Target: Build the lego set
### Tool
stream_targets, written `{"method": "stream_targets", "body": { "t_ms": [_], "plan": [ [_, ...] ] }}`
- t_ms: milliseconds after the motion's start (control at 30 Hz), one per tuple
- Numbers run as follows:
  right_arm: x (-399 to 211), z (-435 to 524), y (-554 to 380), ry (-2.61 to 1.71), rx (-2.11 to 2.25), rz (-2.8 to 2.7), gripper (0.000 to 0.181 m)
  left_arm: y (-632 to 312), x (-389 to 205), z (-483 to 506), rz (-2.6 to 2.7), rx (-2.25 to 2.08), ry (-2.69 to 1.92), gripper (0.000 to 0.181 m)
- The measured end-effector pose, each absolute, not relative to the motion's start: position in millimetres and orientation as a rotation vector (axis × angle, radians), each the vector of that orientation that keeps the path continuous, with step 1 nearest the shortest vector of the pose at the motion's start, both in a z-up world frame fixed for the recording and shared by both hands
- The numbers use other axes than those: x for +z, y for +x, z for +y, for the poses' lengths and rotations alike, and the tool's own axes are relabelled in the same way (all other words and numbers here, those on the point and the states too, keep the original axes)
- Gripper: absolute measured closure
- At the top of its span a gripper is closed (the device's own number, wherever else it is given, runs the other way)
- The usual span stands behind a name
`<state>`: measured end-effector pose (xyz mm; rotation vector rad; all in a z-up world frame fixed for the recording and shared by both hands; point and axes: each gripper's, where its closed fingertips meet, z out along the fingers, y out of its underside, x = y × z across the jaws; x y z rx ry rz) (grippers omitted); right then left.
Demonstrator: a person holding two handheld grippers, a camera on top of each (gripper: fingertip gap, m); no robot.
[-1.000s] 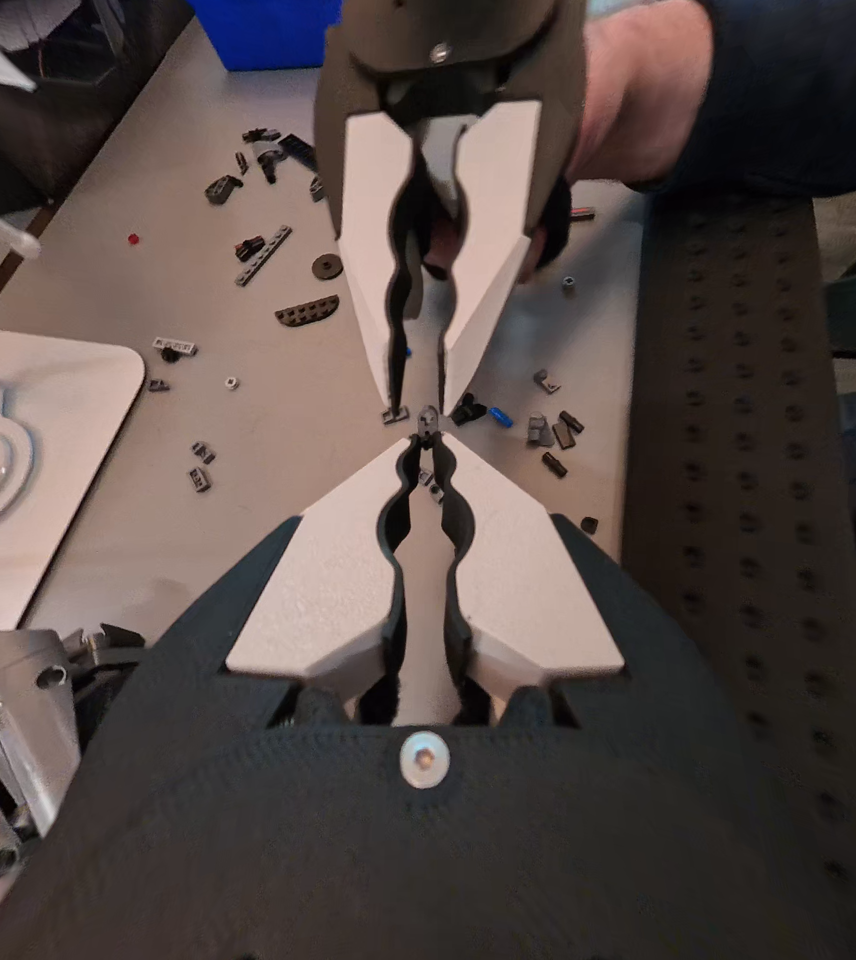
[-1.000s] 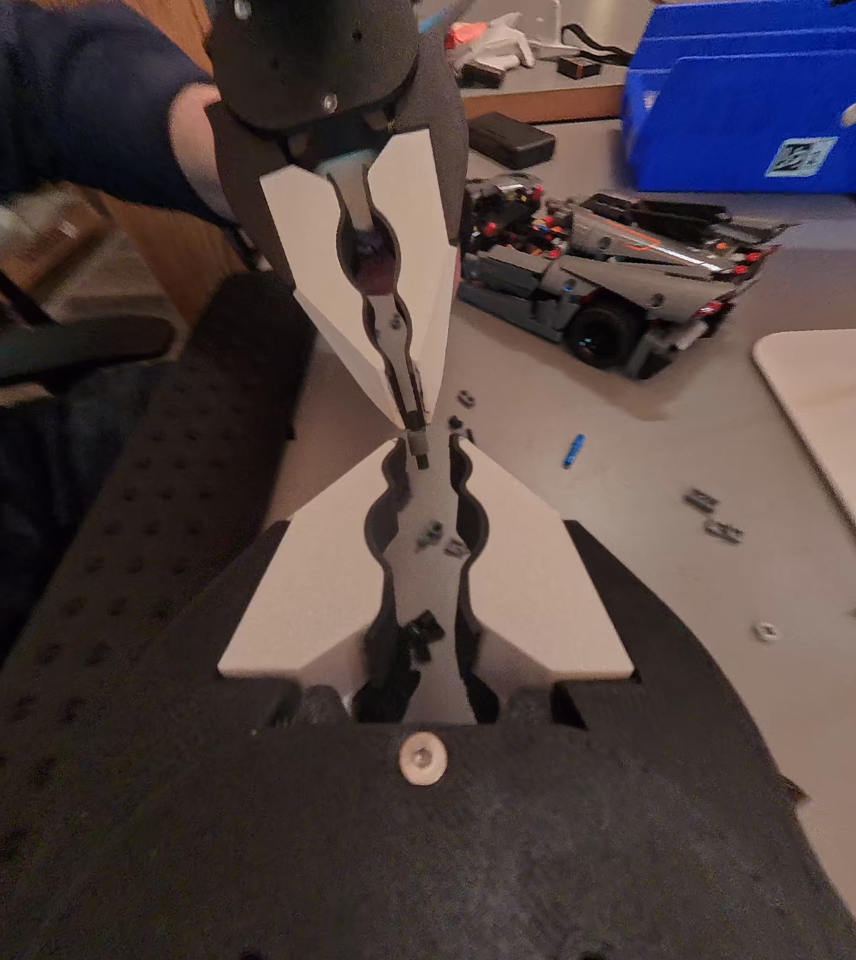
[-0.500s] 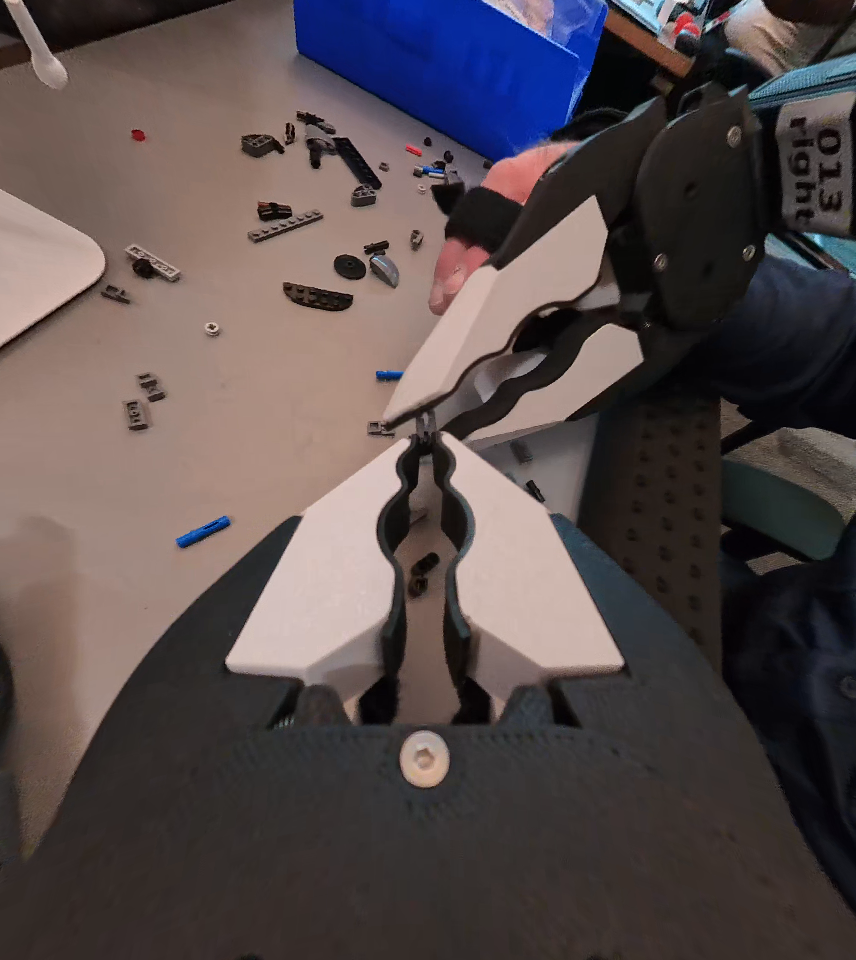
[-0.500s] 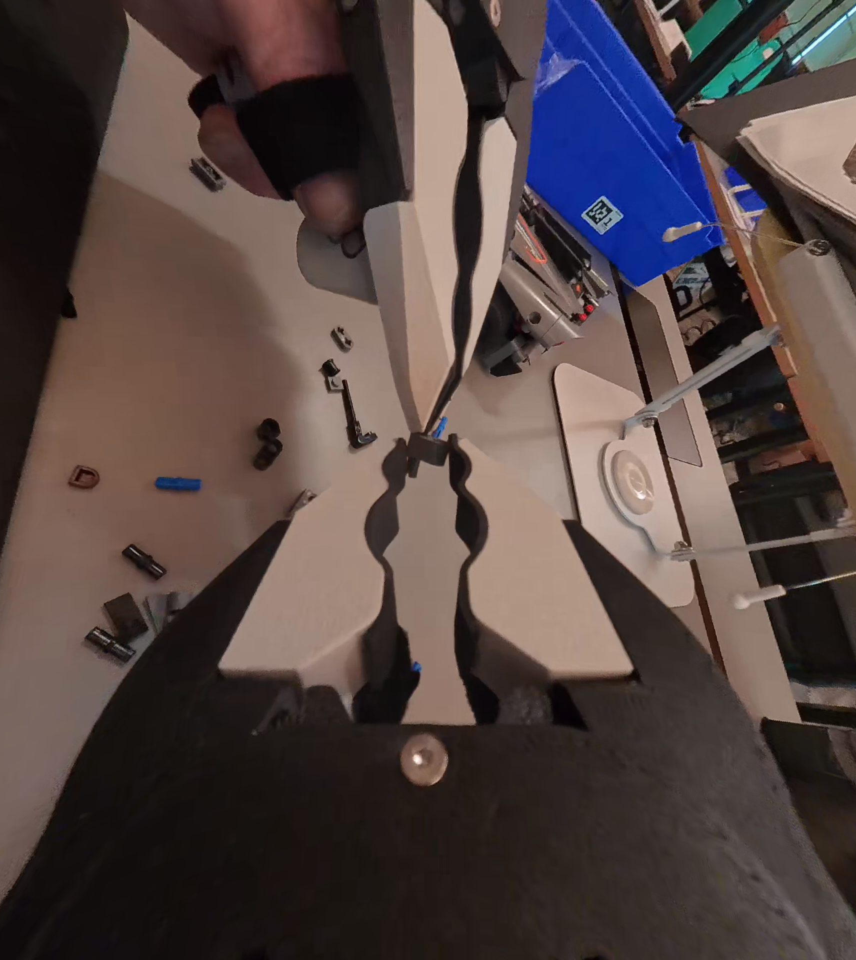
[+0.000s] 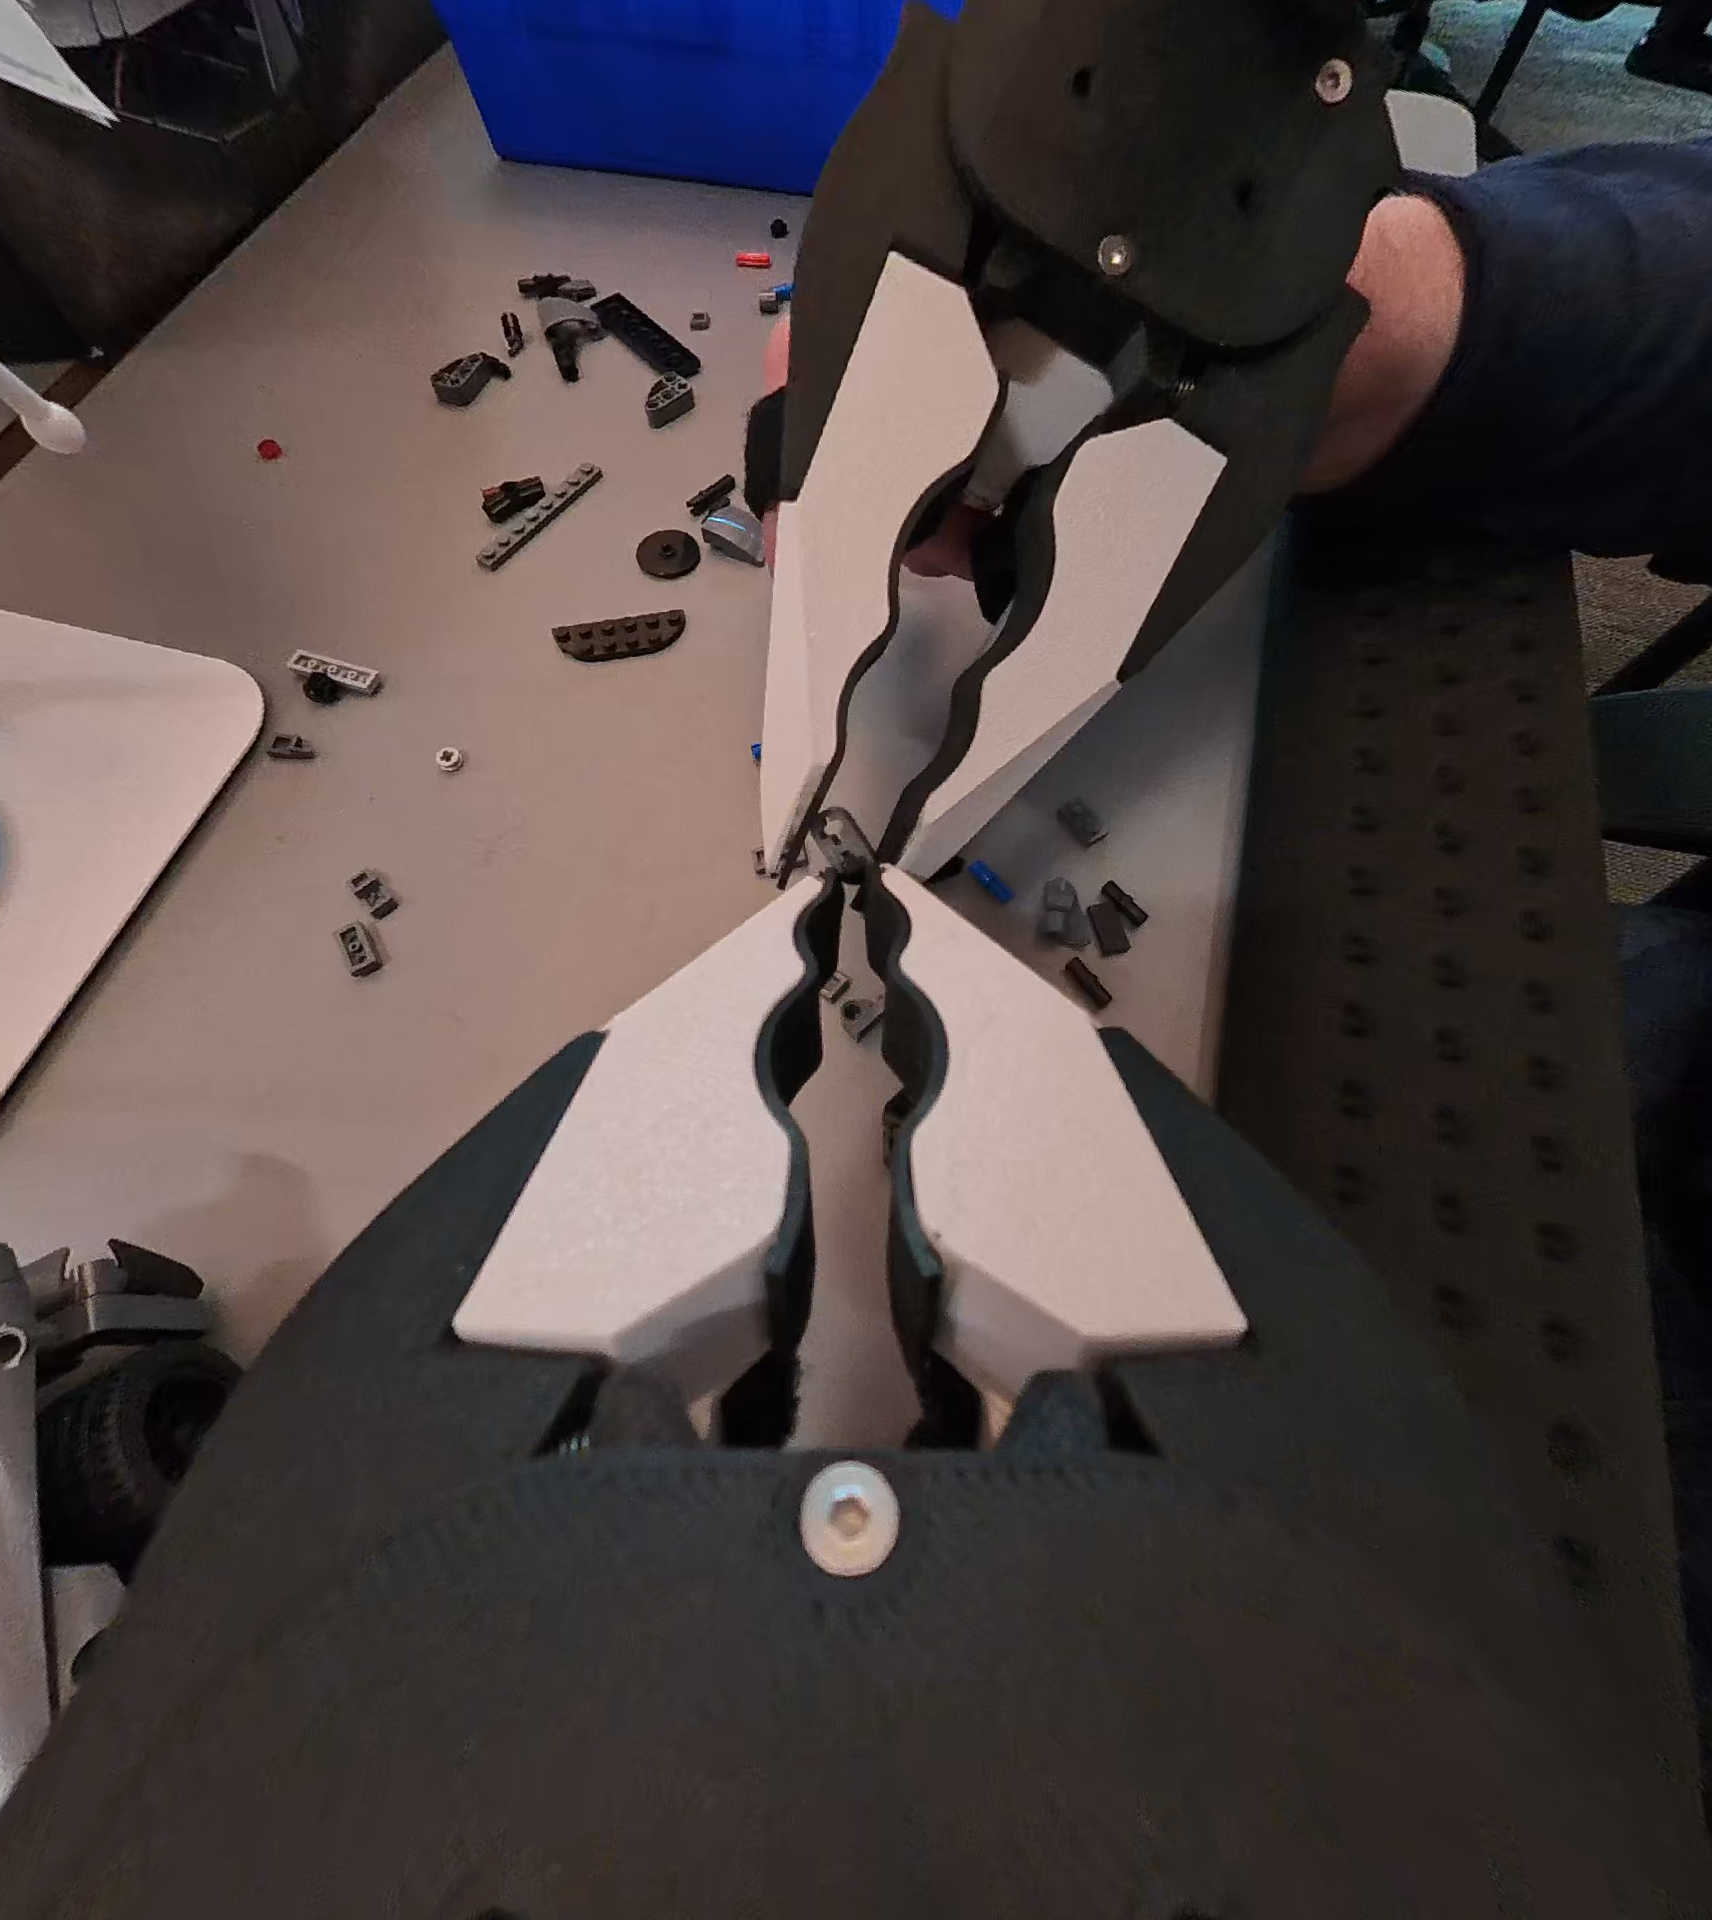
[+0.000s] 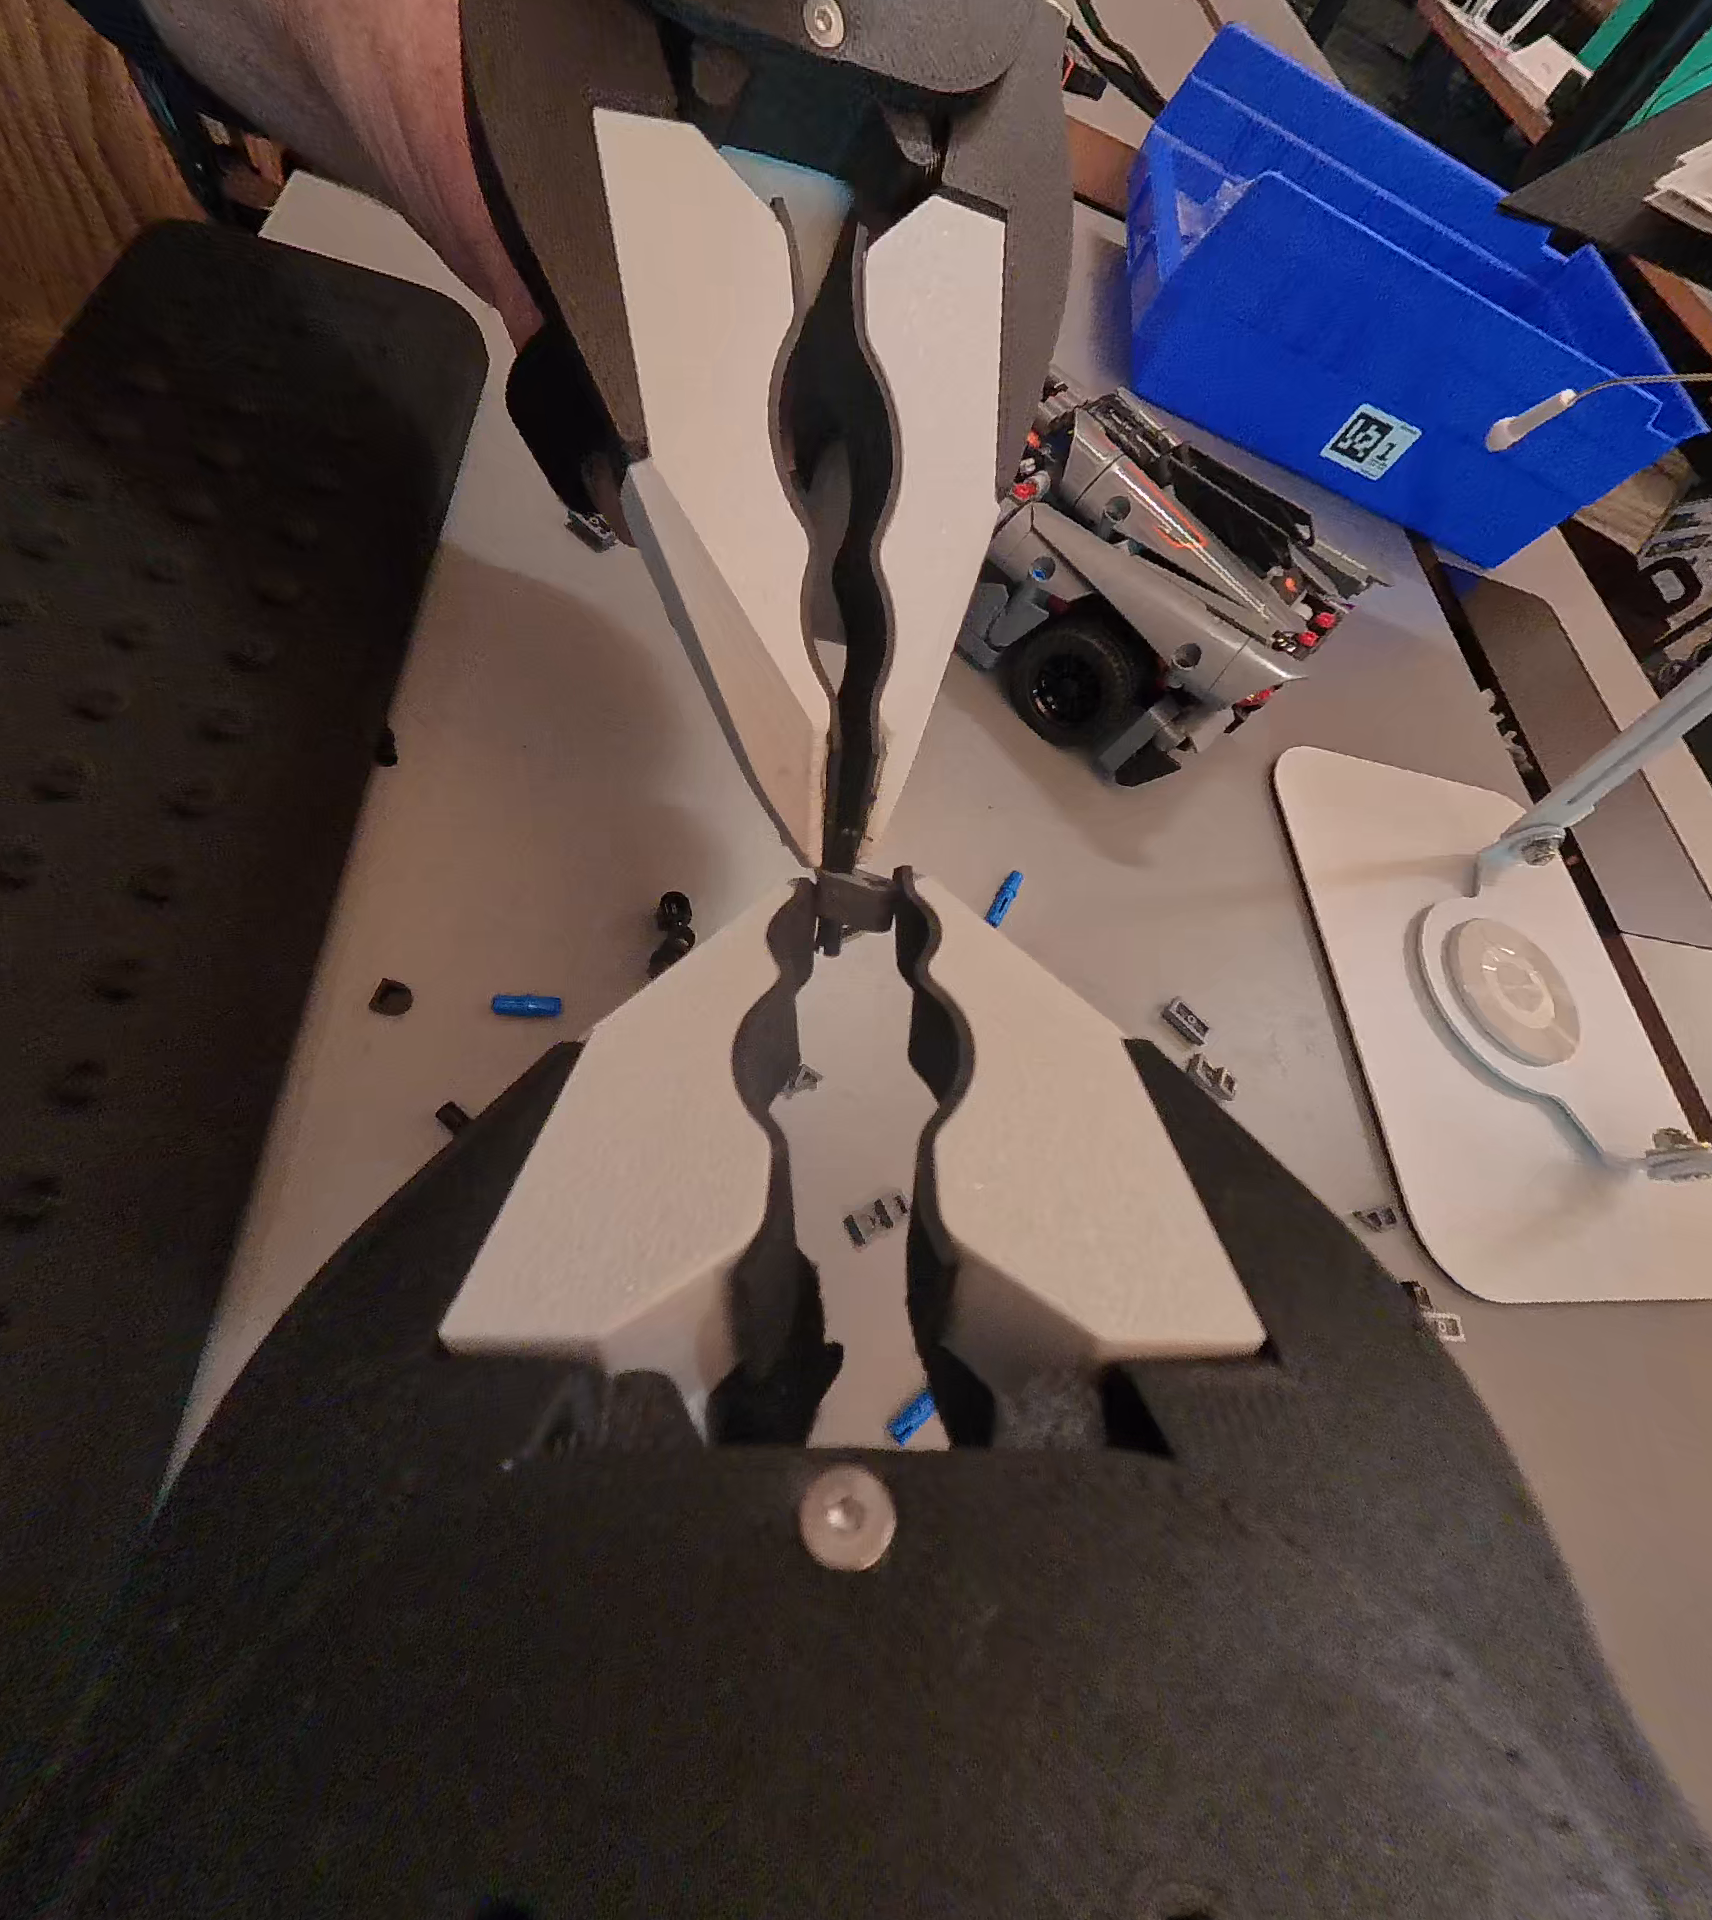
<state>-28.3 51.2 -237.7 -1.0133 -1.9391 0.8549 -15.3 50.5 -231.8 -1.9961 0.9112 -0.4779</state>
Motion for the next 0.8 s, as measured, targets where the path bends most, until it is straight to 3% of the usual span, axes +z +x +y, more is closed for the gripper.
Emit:
{"method": "stream_targets", "body": {
  "t_ms": [233, 467, 633, 800],
  "plan": [
    [-235, 64, -33, -0.95, 0.618, -1.883, 0.159, -24, -232, 59, 0.76, -0.52, -2.047, 0.18],
    [-231, 68, -37, -0.86, 0.399, -1.849, 0.163, -28, -226, 63, 0.614, -0.672, -2.045, 0.18],
    [-231, 66, -37, -0.861, 0.409, -1.845, 0.175, -20, -224, 60, 0.619, -0.704, -2.037, 0.181],
    [-231, 66, -37, -0.882, 0.459, -1.846, 0.176, -19, -224, 59, 0.618, -0.726, -2.029, 0.181]
  ]
}}
